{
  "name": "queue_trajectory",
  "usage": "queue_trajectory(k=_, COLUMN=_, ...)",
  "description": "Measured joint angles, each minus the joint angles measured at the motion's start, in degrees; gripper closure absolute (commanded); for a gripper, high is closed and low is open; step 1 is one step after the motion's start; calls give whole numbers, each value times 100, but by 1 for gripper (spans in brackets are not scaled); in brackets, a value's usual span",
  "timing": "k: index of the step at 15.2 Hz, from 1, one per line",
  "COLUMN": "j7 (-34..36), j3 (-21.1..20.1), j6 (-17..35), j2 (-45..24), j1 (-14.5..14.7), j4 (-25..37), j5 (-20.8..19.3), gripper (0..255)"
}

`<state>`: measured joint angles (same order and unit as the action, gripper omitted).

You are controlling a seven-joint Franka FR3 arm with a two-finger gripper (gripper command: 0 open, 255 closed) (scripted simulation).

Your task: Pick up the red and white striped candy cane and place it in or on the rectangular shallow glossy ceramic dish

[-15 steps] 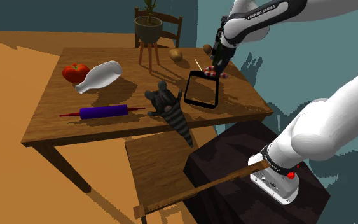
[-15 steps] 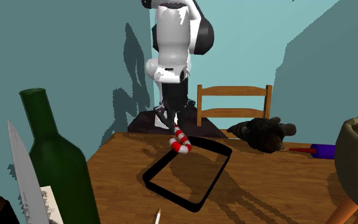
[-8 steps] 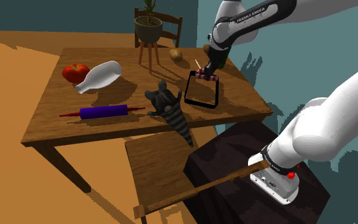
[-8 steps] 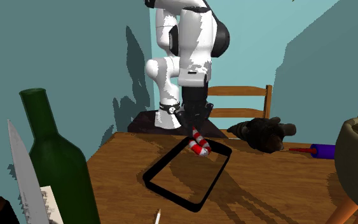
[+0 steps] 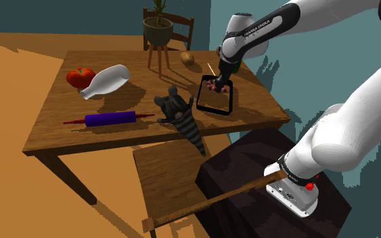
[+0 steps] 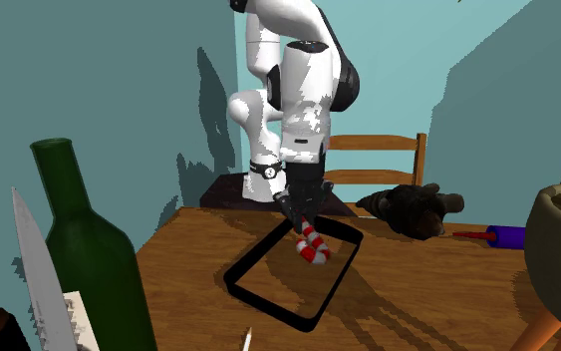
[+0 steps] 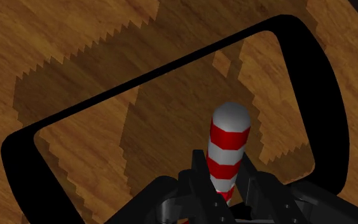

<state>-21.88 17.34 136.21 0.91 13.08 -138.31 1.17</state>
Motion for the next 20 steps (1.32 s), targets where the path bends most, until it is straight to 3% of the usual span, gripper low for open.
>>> queue_trajectory(k=5, j7=-116, j3=1, j6=346, j2=-288, j1=-3, j4=-74, j5=139, gripper=255)
queue_trajectory(k=11, j7=-126, j3=0, j6=385, j2=-312, j1=-3, j4=-87, j5=153, gripper=255)
queue_trajectory(k=12, j7=-126, j3=0, j6=386, j2=-312, j1=-3, j4=-87, j5=153, gripper=0)
queue_trajectory(k=18, j7=-126, j3=0, j6=386, j2=-313, j1=-3, j4=-86, j5=153, gripper=0)
queue_trajectory(k=20, j7=-59, j3=9, j6=166, j2=-123, j1=-3, j4=-41, j5=60, gripper=0)
